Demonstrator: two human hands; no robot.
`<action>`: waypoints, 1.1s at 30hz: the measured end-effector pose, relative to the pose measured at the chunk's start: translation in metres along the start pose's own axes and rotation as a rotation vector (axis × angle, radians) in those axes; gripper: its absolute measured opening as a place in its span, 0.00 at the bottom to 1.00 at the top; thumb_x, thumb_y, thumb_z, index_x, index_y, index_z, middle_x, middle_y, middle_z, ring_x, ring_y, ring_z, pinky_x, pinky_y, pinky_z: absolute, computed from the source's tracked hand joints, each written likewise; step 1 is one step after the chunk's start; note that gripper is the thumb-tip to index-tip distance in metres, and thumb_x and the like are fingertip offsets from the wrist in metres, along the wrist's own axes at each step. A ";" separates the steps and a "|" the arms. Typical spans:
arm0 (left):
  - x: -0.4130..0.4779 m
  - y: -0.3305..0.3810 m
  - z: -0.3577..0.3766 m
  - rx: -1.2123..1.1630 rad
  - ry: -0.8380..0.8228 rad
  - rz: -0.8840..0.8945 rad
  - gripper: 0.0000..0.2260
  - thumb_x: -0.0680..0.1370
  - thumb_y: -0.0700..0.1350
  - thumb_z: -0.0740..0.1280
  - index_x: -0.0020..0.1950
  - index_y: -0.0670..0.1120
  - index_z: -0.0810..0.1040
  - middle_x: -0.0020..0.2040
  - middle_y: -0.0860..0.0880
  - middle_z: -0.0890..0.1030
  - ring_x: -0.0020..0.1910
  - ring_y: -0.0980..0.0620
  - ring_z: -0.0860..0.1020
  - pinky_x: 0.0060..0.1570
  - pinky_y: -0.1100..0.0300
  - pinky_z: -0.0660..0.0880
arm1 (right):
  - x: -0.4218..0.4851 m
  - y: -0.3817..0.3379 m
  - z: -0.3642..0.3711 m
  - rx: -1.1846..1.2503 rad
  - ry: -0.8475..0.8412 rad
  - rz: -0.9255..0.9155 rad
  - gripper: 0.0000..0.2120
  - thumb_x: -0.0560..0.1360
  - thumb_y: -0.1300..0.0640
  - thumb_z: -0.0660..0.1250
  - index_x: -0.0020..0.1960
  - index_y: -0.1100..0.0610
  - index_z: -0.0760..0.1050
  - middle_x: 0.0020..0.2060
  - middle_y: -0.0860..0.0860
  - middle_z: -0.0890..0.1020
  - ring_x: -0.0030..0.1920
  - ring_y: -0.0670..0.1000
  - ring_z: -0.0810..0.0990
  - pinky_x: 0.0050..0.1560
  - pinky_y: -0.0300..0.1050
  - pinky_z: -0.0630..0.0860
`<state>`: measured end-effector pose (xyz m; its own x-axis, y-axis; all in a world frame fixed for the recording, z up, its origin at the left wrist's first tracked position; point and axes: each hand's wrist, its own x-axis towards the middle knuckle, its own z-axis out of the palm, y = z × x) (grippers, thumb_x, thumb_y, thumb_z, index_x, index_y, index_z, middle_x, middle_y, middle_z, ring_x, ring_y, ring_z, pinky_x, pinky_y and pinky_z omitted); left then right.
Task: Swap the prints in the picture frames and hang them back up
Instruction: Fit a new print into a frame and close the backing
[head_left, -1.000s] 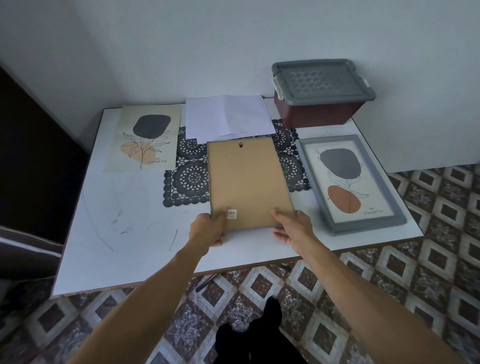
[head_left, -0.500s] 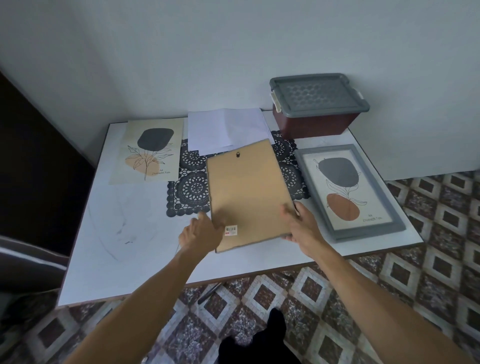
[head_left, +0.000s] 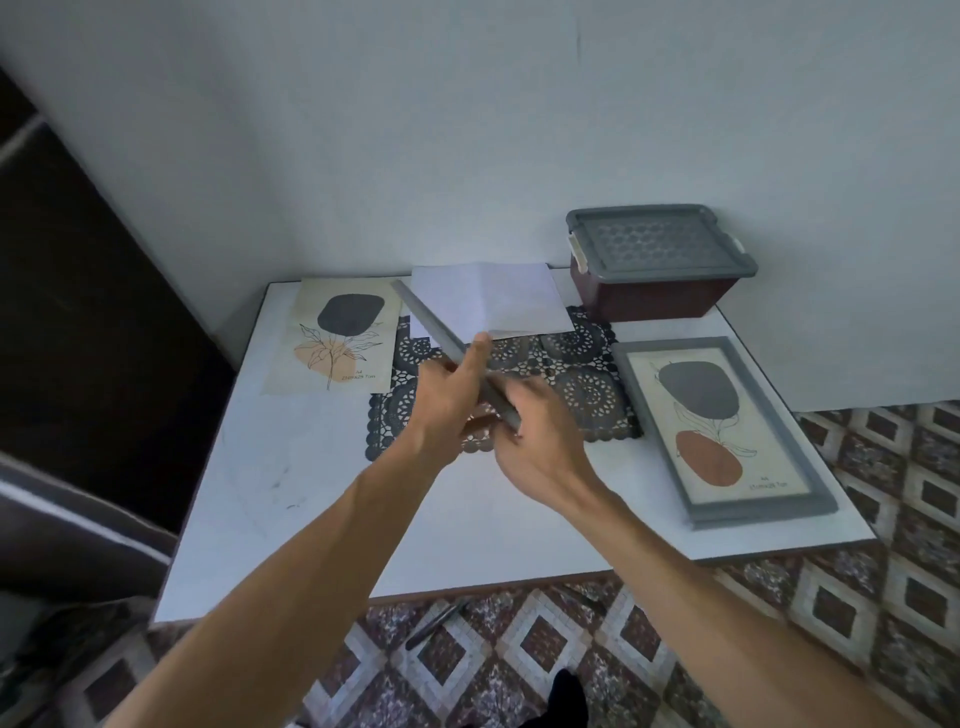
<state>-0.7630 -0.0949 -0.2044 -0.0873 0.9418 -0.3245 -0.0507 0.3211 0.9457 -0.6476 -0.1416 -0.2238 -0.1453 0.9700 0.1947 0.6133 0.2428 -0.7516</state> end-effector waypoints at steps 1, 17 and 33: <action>-0.001 -0.002 -0.005 0.014 0.047 -0.016 0.13 0.79 0.49 0.67 0.43 0.38 0.76 0.31 0.45 0.75 0.24 0.52 0.75 0.25 0.62 0.72 | -0.003 -0.004 0.005 0.005 -0.044 -0.023 0.20 0.74 0.59 0.64 0.65 0.49 0.74 0.47 0.46 0.75 0.49 0.48 0.75 0.49 0.40 0.75; -0.018 -0.053 -0.043 0.086 0.224 0.022 0.08 0.76 0.46 0.57 0.48 0.43 0.70 0.41 0.46 0.70 0.41 0.47 0.70 0.41 0.50 0.72 | 0.003 0.074 -0.004 -0.076 0.011 0.502 0.27 0.84 0.45 0.54 0.77 0.60 0.61 0.70 0.57 0.73 0.69 0.56 0.72 0.70 0.53 0.69; -0.009 -0.088 0.117 0.404 -0.104 0.024 0.12 0.82 0.51 0.57 0.48 0.44 0.72 0.38 0.49 0.73 0.36 0.51 0.71 0.34 0.58 0.68 | -0.037 0.193 -0.136 -0.107 0.348 0.708 0.12 0.83 0.59 0.61 0.61 0.63 0.77 0.49 0.56 0.81 0.46 0.53 0.79 0.48 0.44 0.74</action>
<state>-0.6410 -0.1202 -0.2826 0.0179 0.9479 -0.3179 0.3465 0.2924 0.8913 -0.4183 -0.1321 -0.2906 0.5470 0.8302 -0.1073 0.5430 -0.4495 -0.7093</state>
